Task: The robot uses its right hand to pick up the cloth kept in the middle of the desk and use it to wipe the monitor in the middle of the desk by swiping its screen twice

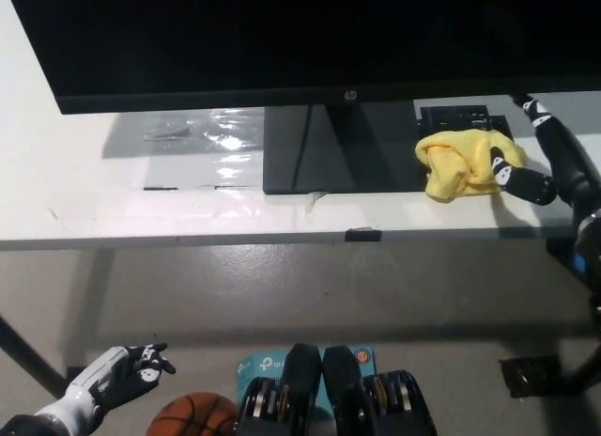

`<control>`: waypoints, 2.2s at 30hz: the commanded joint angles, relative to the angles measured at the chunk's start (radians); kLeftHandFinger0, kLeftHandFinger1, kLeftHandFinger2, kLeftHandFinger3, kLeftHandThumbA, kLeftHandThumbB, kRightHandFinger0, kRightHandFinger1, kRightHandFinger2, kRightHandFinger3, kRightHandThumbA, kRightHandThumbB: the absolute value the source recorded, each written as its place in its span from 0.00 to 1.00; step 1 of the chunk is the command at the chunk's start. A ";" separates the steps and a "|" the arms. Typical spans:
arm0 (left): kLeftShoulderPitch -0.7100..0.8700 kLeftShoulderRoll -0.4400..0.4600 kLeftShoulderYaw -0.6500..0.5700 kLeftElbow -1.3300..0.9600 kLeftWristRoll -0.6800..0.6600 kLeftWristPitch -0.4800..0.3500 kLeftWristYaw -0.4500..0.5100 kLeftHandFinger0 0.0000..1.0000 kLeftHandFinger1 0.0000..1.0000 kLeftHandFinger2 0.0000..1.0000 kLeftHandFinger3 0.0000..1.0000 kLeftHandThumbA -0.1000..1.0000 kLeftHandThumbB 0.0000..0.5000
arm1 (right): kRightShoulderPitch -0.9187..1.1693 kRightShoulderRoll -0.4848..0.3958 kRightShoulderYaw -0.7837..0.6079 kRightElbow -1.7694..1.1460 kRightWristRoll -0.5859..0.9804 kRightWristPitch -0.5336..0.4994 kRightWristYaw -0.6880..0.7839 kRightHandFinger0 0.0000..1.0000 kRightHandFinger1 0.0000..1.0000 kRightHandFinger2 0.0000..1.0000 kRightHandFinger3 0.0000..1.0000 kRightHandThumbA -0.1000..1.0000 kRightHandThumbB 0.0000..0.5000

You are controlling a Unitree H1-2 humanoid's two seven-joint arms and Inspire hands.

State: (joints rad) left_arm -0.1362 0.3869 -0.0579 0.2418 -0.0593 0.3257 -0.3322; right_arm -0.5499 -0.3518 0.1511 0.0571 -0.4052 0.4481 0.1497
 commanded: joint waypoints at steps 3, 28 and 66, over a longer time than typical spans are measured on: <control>-0.012 0.016 0.009 -0.032 -0.004 0.015 -0.012 1.00 1.00 1.00 1.00 0.00 0.31 | -0.057 0.018 0.009 0.050 -0.010 -0.060 -0.025 1.00 1.00 1.00 1.00 0.30 0.49; -0.020 0.023 0.007 -0.036 0.001 0.021 -0.020 1.00 1.00 1.00 1.00 0.00 0.28 | -0.157 0.059 0.145 0.276 -0.075 -0.015 0.011 1.00 1.00 1.00 1.00 0.47 0.56; -0.008 0.011 0.006 -0.015 -0.007 0.015 -0.028 1.00 1.00 1.00 1.00 0.00 0.31 | -0.080 0.070 0.145 0.415 -0.164 -0.400 -0.382 0.00 0.00 0.04 0.43 0.00 0.28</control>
State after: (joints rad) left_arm -0.1364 0.3870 -0.0586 0.2300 -0.0578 0.3448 -0.3480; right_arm -0.6195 -0.2948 0.3308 0.4963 -0.5877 0.1386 -0.1584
